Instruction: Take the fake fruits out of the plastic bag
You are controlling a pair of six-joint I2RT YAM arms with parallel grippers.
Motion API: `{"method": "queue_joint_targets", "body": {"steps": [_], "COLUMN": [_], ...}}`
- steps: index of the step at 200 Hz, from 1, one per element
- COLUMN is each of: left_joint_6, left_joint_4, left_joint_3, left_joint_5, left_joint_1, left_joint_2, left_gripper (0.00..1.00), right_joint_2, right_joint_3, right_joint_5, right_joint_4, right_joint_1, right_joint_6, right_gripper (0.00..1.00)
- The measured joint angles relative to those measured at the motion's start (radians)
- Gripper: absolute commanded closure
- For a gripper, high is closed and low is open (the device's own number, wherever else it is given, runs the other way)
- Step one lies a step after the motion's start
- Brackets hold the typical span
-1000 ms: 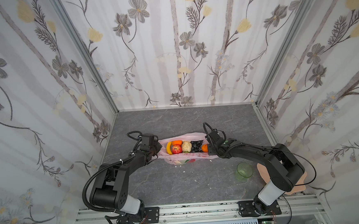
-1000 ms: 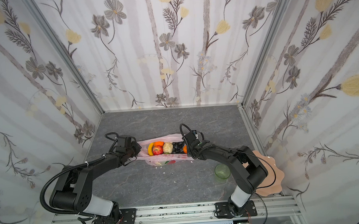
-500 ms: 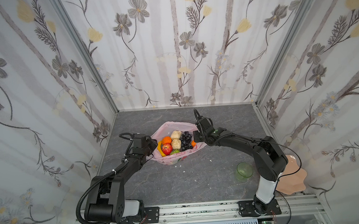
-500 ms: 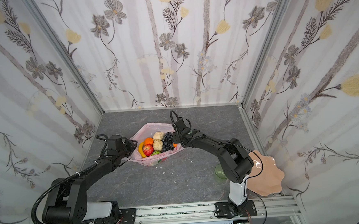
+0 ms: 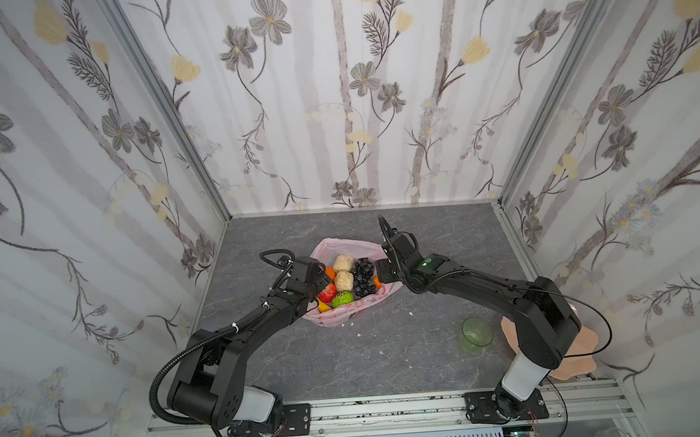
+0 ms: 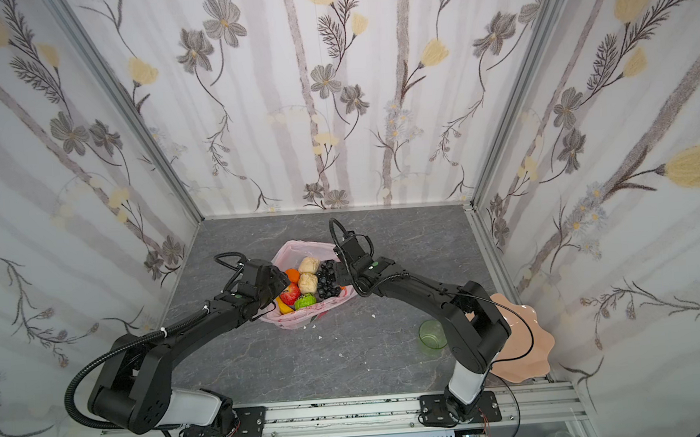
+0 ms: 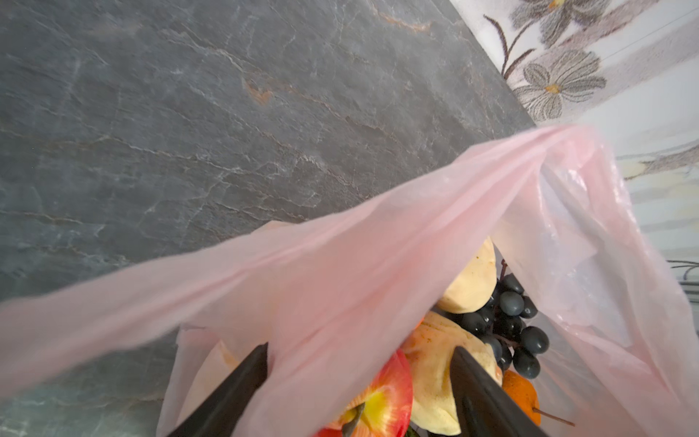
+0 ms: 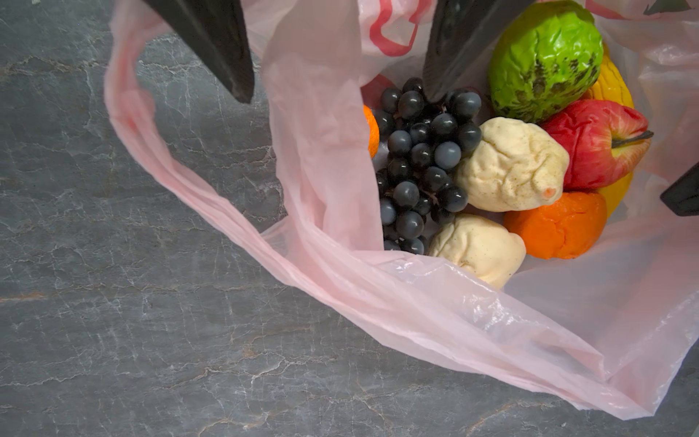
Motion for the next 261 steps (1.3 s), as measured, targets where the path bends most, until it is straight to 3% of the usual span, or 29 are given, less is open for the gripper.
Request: {"method": "queue_joint_targets", "body": {"steps": [27,87,143,182,209,231,261], "left_joint_6": [-0.002,0.001,0.048,0.108,0.117,0.141,0.201], "left_joint_4": [-0.043,-0.162,-0.191,-0.202,-0.217,-0.274,-0.357], "left_joint_3": [0.035,0.078,0.177,0.262,0.266,0.268,0.272], "left_joint_5": [-0.047,-0.157,-0.095,-0.091,-0.098,-0.169,-0.276], "left_joint_1": [-0.050,-0.119,-0.147,-0.224,-0.225,-0.216,-0.102], "left_joint_2": [-0.008,-0.171,-0.128,-0.089,-0.090,-0.105,-0.097], "left_gripper": [0.20,0.15,0.13,0.08,0.08,0.07,0.07], "right_joint_2": [-0.040,-0.102,-0.063,-0.069,-0.074,-0.076,-0.083], "right_joint_3": [-0.043,-0.134,-0.134,-0.135,-0.145,-0.154,-0.164], "right_joint_5": [0.001,-0.008,-0.024,-0.023,-0.021,-0.020,-0.017], "right_joint_4": [0.005,0.015,0.021,0.023,0.023,0.023,0.026], "right_joint_1": [0.017,0.036,0.045,0.049,0.049,0.050,0.056], "right_joint_6": [0.004,0.057,0.109,0.119,0.120,0.126,0.134], "right_gripper": [0.27,0.22,0.22,0.22,0.21,0.21,0.13]}}
